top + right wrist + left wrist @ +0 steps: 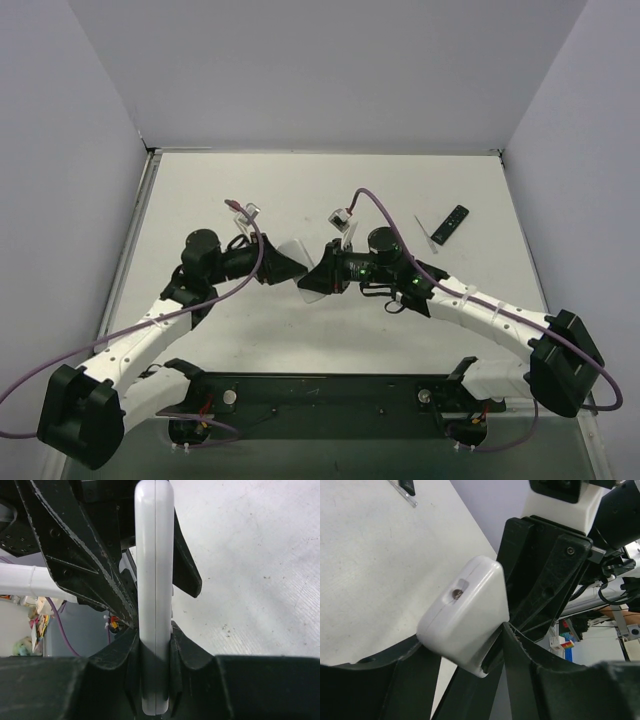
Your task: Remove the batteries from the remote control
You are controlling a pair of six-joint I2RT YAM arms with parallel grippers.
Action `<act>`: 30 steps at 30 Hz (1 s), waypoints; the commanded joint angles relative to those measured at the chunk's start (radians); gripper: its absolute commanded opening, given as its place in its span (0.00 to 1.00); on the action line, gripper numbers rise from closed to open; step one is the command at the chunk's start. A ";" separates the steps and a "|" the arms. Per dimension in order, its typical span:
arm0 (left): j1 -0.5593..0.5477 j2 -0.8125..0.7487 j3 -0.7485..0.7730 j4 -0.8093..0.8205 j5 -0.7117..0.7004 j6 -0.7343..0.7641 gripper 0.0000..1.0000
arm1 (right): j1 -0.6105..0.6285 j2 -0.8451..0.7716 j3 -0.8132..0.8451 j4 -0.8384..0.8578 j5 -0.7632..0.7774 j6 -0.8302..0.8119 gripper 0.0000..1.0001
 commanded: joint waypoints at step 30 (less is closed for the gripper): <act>-0.002 0.112 -0.147 0.347 -0.212 -0.192 0.00 | -0.129 0.091 -0.218 0.404 0.076 0.476 0.58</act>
